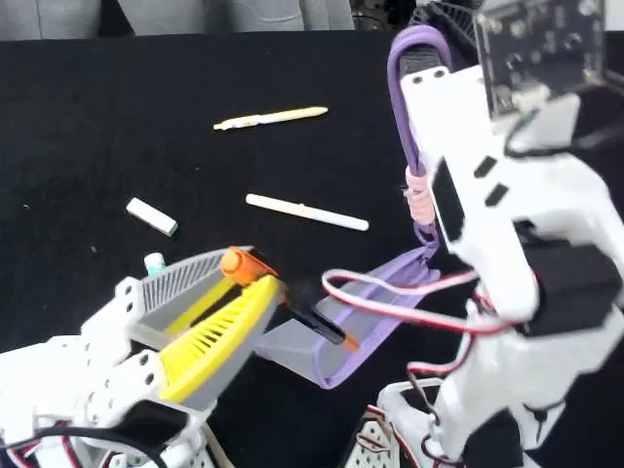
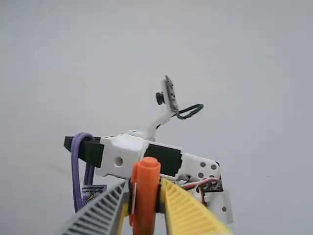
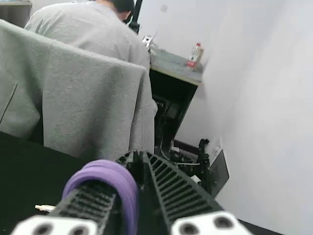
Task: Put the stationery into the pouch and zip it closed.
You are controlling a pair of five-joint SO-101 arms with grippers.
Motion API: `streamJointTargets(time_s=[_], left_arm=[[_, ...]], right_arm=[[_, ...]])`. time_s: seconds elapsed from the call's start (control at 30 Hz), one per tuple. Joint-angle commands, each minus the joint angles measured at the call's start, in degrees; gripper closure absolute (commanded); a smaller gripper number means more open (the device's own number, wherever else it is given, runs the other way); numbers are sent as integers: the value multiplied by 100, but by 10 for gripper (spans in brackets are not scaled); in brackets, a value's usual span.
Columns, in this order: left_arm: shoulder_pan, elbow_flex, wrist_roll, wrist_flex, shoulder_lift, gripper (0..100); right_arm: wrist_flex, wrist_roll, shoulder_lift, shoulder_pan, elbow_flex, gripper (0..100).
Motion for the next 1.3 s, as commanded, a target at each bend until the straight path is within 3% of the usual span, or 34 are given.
streamJointTargets(time_s=[0.0,0.23,0.37,0.5,0.6,0.7,0.8,0.9,1.2,1.27], left_arm=[[207,303,-730,62,62,971],[145,1059,-1424,97,53,971],[101,1534,-2488,97,53,971],[-400,1842,-3279,62,53,968],[-901,1903,-3270,105,53,958],[-1279,2026,-3270,475,105,866],[-1305,2026,-3262,1029,105,798],[-1305,1886,-3235,1204,62,795],[-1376,84,-2004,1662,53,790],[-1719,-488,-1846,1960,53,791]], right_arm=[[-273,9,110,-105,48,987],[-264,9,154,-105,22,987],[-264,35,145,-26,13,987],[-246,18,145,387,-127,987],[-88,9,145,712,-356,987],[70,9,145,765,-541,987],[132,9,145,765,-593,987],[141,9,145,765,-602,987],[141,9,154,765,-593,987],[141,9,154,765,-593,987]])
